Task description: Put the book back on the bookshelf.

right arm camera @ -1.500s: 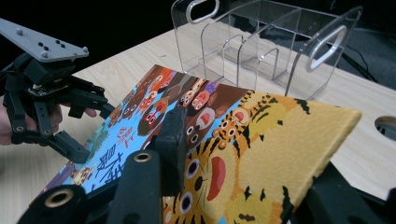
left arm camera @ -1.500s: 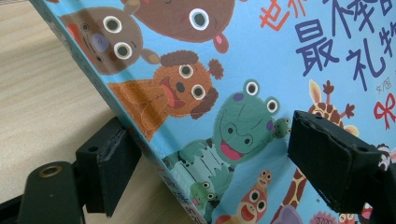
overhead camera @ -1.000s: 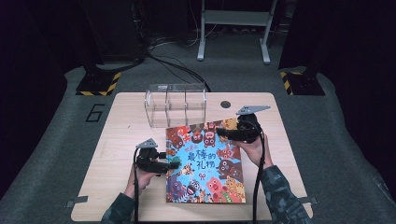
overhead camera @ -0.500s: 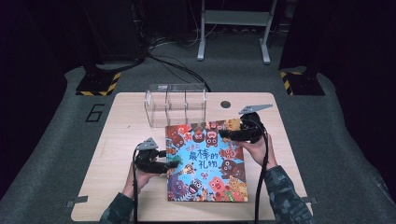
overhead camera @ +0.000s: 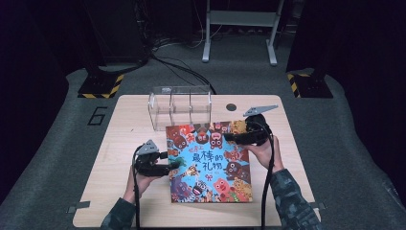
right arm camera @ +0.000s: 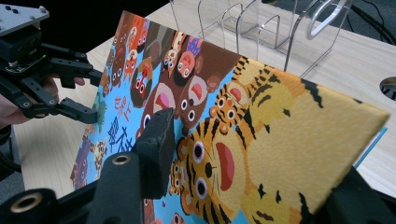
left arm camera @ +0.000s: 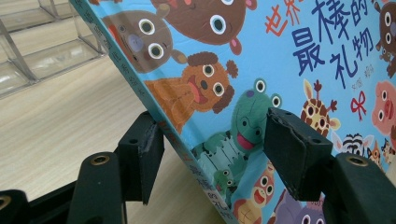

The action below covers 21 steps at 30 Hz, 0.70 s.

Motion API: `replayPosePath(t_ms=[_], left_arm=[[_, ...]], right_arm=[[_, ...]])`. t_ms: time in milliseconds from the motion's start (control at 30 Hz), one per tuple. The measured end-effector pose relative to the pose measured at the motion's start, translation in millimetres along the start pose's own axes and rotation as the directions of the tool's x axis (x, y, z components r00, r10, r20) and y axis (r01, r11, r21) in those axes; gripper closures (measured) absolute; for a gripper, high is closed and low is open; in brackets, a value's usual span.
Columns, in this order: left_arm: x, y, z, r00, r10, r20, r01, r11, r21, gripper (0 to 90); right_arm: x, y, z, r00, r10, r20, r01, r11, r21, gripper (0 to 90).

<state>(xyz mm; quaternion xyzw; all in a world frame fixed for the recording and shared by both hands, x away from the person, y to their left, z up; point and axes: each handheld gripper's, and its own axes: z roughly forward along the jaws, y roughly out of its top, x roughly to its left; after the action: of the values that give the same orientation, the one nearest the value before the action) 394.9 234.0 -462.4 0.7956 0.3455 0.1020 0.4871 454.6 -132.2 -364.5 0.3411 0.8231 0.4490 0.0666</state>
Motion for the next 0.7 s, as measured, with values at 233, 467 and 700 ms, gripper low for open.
replayPosePath(t_ms=[233, 467, 700], left_arm=[[3.0, 2.4, -6.8, 0.9997, 0.011, -0.021, -0.011, 0.9999, 0.000, 38.7], [3.3, 3.1, -10.7, 0.9988, 0.024, -0.043, -0.025, 0.9995, -0.018, 40.1], [3.4, 4.5, -14.4, 0.9973, 0.051, -0.053, -0.052, 0.9984, -0.024, 40.2]], right_arm=[[6.0, 4.0, 2.3, 0.9999, -0.002, 0.016, 0.002, 1.0000, 0.001, 46.1], [7.3, 6.8, 5.0, 0.9996, -0.013, 0.024, 0.013, 0.9999, -0.002, 43.4], [9.3, 8.3, 7.5, 0.9985, -0.027, 0.048, 0.026, 0.9996, 0.004, 41.8]])
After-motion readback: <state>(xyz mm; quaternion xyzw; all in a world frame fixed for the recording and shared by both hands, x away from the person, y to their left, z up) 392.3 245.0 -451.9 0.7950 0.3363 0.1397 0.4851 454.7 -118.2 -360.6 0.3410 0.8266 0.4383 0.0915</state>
